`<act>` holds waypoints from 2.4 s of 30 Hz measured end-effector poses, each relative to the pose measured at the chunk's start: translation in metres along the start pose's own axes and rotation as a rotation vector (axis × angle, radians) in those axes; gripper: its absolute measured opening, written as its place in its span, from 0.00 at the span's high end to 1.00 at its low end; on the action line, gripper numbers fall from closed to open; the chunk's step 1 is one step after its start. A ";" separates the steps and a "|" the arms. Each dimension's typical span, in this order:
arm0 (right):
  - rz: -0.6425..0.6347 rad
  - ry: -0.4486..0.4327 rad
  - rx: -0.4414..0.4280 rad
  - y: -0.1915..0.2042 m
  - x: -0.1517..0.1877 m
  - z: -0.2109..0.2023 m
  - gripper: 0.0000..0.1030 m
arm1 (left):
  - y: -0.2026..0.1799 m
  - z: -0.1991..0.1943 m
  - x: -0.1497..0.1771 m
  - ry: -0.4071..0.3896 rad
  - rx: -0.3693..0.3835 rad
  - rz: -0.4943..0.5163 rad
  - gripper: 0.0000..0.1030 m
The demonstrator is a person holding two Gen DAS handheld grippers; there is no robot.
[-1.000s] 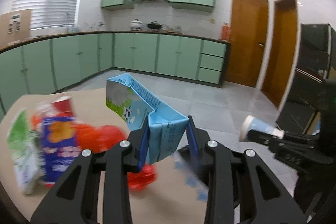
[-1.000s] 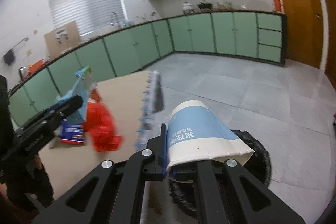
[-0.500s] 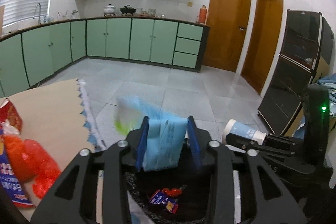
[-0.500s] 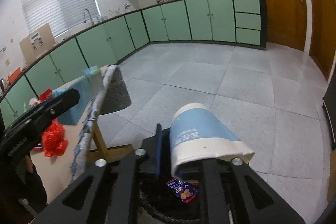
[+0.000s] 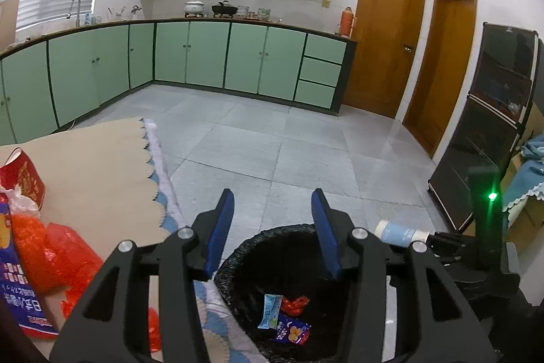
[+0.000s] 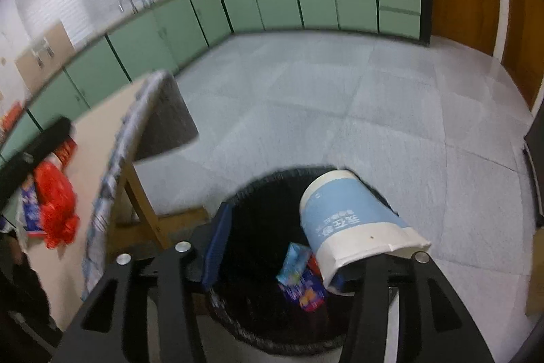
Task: Collect trash
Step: 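Carry the carton and cup over the black bin and open both grippers, then withdraw both open tools from the bin back toward the table, then grasp the red plastic bag with the right gripper while the left grasps the blue chip bag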
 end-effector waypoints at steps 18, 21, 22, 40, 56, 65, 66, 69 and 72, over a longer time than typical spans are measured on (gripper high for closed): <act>-0.088 0.080 0.048 0.017 0.011 -0.002 0.52 | 0.005 -0.019 -0.009 -0.027 -0.012 -0.013 0.55; -0.052 0.071 0.036 0.014 0.007 -0.004 0.52 | 0.005 -0.022 -0.010 -0.034 -0.014 -0.008 0.55; -0.048 0.064 0.035 0.011 0.005 -0.004 0.52 | 0.005 -0.024 -0.010 -0.037 -0.016 -0.008 0.55; -0.060 -0.098 -0.035 0.058 -0.024 -0.050 0.52 | 0.028 -0.053 -0.010 -0.058 -0.086 0.010 0.55; -0.148 -0.177 -0.204 0.191 -0.008 -0.042 0.52 | 0.149 -0.132 -0.005 -0.090 -0.333 0.018 0.54; -0.243 -0.122 -0.273 0.249 0.020 -0.011 0.40 | 0.205 -0.166 0.008 -0.062 -0.453 -0.010 0.54; -0.252 -0.118 -0.266 0.252 0.023 -0.008 0.38 | 0.208 -0.168 0.009 -0.061 -0.458 -0.013 0.54; -0.268 -0.078 -0.252 0.257 0.027 0.006 0.37 | 0.213 -0.169 0.009 -0.056 -0.460 -0.019 0.54; -0.248 -0.053 -0.266 0.255 0.031 0.014 0.37 | 0.212 -0.170 0.009 -0.055 -0.452 -0.018 0.52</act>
Point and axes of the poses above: each gripper's, at about its wrist camera, not at the fingertips, and z roughly the way its jaws point, y to its left, x to its underside, the point moved 1 cm from there along z, roughly the way its jaws point, and after that the axes turned 13 degrees about -y, right-handed, at the moved point
